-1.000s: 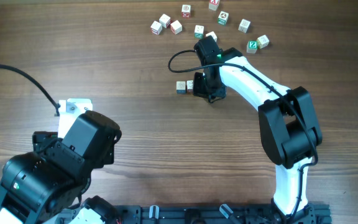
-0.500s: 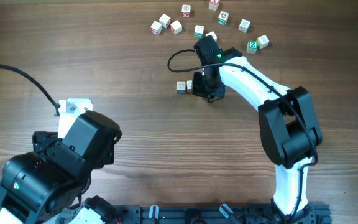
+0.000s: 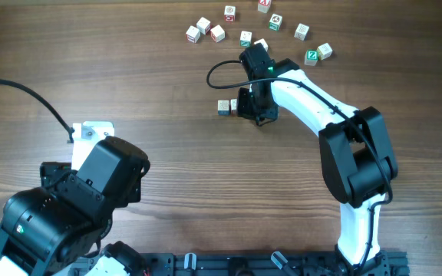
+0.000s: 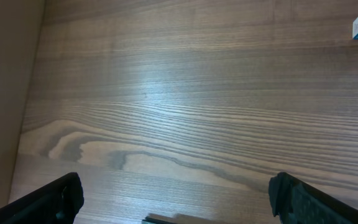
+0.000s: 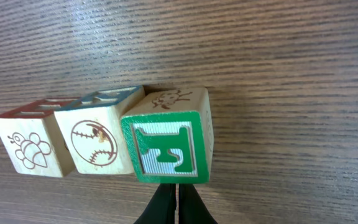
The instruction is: Form a horizontal line
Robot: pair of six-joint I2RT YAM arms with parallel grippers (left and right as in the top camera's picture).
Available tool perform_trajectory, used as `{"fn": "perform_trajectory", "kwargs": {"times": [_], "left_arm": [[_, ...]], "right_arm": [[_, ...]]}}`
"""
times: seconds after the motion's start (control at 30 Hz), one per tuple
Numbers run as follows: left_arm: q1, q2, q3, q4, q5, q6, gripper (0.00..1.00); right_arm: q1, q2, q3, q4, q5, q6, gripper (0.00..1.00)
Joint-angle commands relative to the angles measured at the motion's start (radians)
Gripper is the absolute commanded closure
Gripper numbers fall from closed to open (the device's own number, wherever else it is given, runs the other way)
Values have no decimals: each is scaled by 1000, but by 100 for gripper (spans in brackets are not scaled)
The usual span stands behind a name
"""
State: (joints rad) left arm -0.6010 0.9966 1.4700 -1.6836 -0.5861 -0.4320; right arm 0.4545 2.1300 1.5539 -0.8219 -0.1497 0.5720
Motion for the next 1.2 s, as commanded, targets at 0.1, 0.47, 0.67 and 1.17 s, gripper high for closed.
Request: {"fn": "perform_trajectory", "kwargs": {"times": [0.1, 0.47, 0.67, 1.17], "left_arm": [[3, -3, 2, 0, -6, -21, 0], [3, -3, 2, 0, -6, -21, 0], [3, -3, 2, 0, -6, -21, 0], [3, -3, 2, 0, -6, -21, 0]], "right_arm": [[-1, 21, -10, -53, -11, -3, 96], [-18, 12, 56, -202, 211, -21, 95], [-22, 21, 88, -118, 330, -54, 96], [-22, 30, 21, 40, 146, -72, 95]]}}
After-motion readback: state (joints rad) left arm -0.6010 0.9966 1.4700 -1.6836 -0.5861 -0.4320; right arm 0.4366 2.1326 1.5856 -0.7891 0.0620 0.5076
